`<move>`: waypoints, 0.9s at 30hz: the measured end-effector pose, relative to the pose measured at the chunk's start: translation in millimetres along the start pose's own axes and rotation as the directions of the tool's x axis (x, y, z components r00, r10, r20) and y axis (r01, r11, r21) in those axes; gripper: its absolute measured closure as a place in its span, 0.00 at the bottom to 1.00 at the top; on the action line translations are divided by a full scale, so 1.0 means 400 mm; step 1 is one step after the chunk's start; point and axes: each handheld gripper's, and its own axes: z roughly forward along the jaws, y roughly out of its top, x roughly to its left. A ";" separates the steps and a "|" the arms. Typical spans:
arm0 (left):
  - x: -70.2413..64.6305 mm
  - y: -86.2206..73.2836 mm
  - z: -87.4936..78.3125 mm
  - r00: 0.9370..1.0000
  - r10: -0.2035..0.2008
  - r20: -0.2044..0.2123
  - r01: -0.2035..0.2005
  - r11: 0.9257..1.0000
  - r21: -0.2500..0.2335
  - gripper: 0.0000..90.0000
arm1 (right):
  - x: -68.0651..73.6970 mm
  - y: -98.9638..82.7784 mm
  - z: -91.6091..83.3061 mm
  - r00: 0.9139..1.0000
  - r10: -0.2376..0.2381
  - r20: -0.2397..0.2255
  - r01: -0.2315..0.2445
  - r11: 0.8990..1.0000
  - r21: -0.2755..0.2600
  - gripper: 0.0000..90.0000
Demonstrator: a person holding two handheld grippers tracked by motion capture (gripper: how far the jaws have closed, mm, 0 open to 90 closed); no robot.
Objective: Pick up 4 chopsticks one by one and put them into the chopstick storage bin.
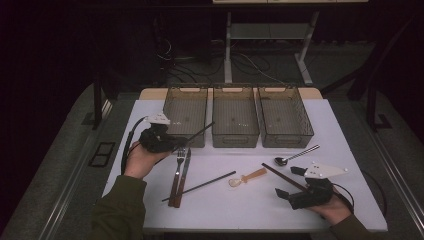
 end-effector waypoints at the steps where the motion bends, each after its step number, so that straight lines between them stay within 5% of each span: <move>1: 0.003 0.004 0.001 1.000 -0.002 -0.003 0.002 1.000 -0.002 0.95 | 0.000 0.000 0.000 1.000 0.001 0.000 -0.001 1.000 -0.001 0.04; 27: 0.089 0.123 0.032 0.992 -0.047 -0.114 0.044 0.999 -0.032 0.95 | -0.002 0.000 -0.005 1.000 0.016 0.004 -0.016 1.000 -0.007 0.04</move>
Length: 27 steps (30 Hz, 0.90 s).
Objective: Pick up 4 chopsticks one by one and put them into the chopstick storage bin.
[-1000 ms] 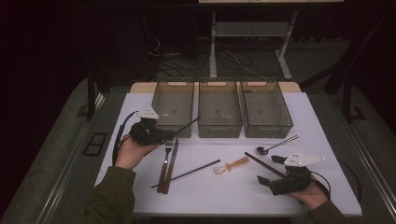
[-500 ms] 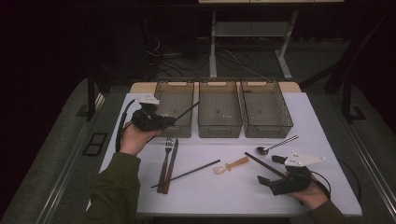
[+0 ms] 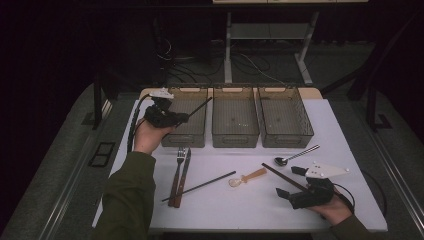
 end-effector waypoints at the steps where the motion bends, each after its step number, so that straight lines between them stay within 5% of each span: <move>1: 0.003 0.003 0.003 1.000 -0.001 -0.005 0.001 1.000 0.000 0.95 | -0.001 0.000 0.000 1.000 0.000 -0.001 0.000 1.000 -0.002 0.04; 22: 0.096 0.059 0.050 0.989 -0.128 -0.072 0.122 0.989 -0.079 0.95 | 0.003 0.002 -0.005 1.000 0.000 -0.009 0.000 1.000 -0.016 0.04; 27: 0.109 0.055 0.070 0.986 -0.132 -0.097 0.125 0.989 -0.074 0.95 | 0.003 0.002 -0.008 1.000 0.001 -0.009 -0.001 1.000 -0.018 0.04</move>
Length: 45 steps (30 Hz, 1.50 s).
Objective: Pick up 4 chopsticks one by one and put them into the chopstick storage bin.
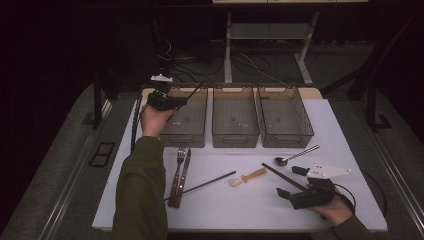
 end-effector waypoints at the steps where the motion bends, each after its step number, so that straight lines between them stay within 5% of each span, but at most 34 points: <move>1: 0.001 -0.002 0.005 1.000 -0.003 -0.007 0.003 1.000 0.000 0.95 | 0.000 0.000 -0.001 1.000 -0.001 0.001 0.001 1.000 -0.001 0.04; 10: 0.023 -0.017 0.038 0.999 -0.018 -0.046 0.017 1.000 -0.017 0.95 | 0.001 0.000 -0.001 1.000 -0.003 0.004 0.003 1.000 -0.001 0.04; 26: 0.034 -0.043 0.084 0.995 -0.037 -0.097 0.043 0.997 0.059 0.94 | 0.000 0.000 -0.003 1.000 -0.001 0.002 0.001 1.000 -0.004 0.04; 45: 0.003 -0.025 0.038 0.998 0.029 -0.053 -0.026 0.998 0.056 0.62 | 0.001 -0.001 -0.001 1.000 0.000 0.008 0.000 1.000 0.000 0.04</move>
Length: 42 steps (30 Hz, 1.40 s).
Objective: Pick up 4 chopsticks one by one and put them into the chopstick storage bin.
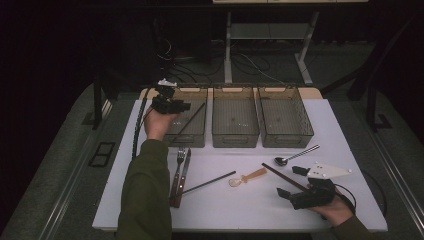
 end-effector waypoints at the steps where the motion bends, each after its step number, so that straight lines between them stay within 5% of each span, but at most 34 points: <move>1: -0.002 0.001 -0.005 1.000 0.010 0.004 -0.010 1.000 0.008 0.61 | 0.000 0.000 0.000 1.000 0.001 0.001 -0.001 1.000 0.000 0.04; 6: -0.010 0.006 -0.037 0.998 0.052 0.036 -0.052 0.999 0.003 0.56 | -0.002 0.000 0.000 1.000 0.000 0.003 0.000 1.000 0.000 0.04; 17: -0.045 -0.020 -0.105 0.992 0.082 0.094 -0.080 0.997 -0.021 0.45 | -0.003 -0.001 -0.001 1.000 0.004 0.009 -0.004 1.000 0.001 0.04; 31: -0.122 -0.075 -0.159 0.974 0.169 0.149 -0.166 0.986 -0.033 0.36 | -0.018 -0.005 0.000 1.000 0.026 0.014 -0.026 1.000 0.004 0.04; 42: -0.169 -0.148 -0.188 0.963 0.191 0.193 -0.182 0.981 -0.062 0.31 | -0.014 -0.005 0.002 1.000 0.024 0.009 -0.024 1.000 0.005 0.04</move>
